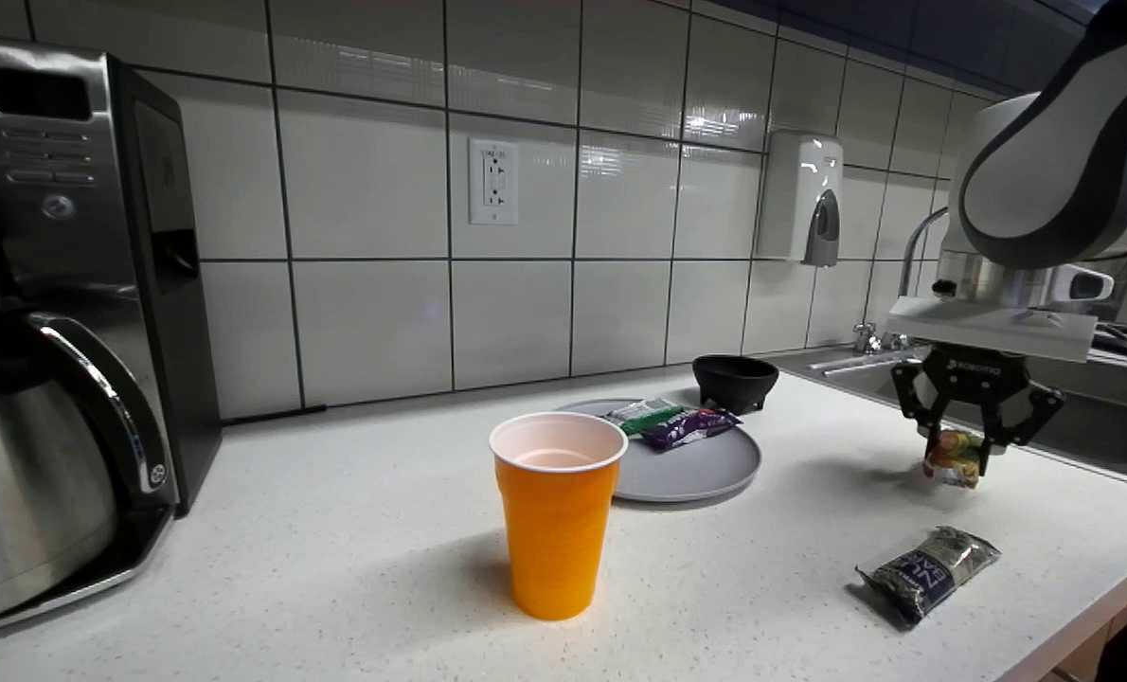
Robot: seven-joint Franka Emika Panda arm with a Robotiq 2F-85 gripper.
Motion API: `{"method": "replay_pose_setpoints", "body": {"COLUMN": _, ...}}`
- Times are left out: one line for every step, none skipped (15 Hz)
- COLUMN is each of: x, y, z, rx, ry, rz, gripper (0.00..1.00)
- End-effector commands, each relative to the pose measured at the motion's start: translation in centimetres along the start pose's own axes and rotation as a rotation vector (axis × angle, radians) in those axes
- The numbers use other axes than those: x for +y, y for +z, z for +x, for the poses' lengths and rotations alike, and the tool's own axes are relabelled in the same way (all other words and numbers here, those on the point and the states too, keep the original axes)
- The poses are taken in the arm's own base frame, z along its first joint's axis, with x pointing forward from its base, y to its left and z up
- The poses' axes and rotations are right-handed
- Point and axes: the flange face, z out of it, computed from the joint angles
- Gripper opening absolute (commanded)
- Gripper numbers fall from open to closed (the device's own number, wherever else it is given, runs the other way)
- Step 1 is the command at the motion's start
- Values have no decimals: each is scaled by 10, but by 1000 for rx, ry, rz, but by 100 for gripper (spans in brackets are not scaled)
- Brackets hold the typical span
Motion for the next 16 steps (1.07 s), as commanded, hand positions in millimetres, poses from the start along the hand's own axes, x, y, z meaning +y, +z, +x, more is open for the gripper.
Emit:
{"method": "replay_pose_setpoints", "body": {"x": -18, "y": -19, "z": -5, "rx": 9, "ry": -39, "rz": 14, "gripper": 17}}
{"method": "replay_pose_setpoints", "body": {"x": -24, "y": -21, "z": -7, "rx": 10, "ry": -43, "rz": 19, "gripper": 17}}
{"method": "replay_pose_setpoints", "body": {"x": -28, "y": -22, "z": -9, "rx": 11, "ry": -45, "rz": 23, "gripper": 17}}
{"method": "replay_pose_setpoints", "body": {"x": -33, "y": -23, "z": -11, "rx": 11, "ry": -40, "rz": 26, "gripper": 17}}
{"method": "replay_pose_setpoints", "body": {"x": -38, "y": -23, "z": -12, "rx": 10, "ry": -38, "rz": 32, "gripper": 17}}
{"method": "replay_pose_setpoints", "body": {"x": -44, "y": -24, "z": -14, "rx": 6, "ry": -36, "rz": 37, "gripper": 17}}
{"method": "replay_pose_setpoints", "body": {"x": -49, "y": -25, "z": -16, "rx": 4, "ry": -34, "rz": 43, "gripper": 17}}
{"method": "replay_pose_setpoints", "body": {"x": -54, "y": -26, "z": -18, "rx": 2, "ry": -30, "rz": 50, "gripper": 17}}
{"method": "replay_pose_setpoints", "body": {"x": -61, "y": -27, "z": -20, "rx": 0, "ry": -25, "rz": 57, "gripper": 17}}
{"method": "replay_pose_setpoints", "body": {"x": -67, "y": -27, "z": -22, "rx": -2, "ry": -22, "rz": 62, "gripper": 17}}
{"method": "replay_pose_setpoints", "body": {"x": -73, "y": -27, "z": -25, "rx": -3, "ry": -22, "rz": 65, "gripper": 17}}
{"method": "replay_pose_setpoints", "body": {"x": -81, "y": -26, "z": -28, "rx": -1, "ry": -25, "rz": 66, "gripper": 17}}
{"method": "replay_pose_setpoints", "body": {"x": -88, "y": -25, "z": -32, "rx": -1, "ry": -30, "rz": 68, "gripper": 17}}
{"method": "replay_pose_setpoints", "body": {"x": -96, "y": -24, "z": -36, "rx": -2, "ry": -38, "rz": 69, "gripper": 17}}
{"method": "replay_pose_setpoints", "body": {"x": -103, "y": -24, "z": -40, "rx": -3, "ry": -46, "rz": 70, "gripper": 17}}
{"method": "replay_pose_setpoints", "body": {"x": -112, "y": -23, "z": -45, "rx": -3, "ry": -54, "rz": 73, "gripper": 17}}
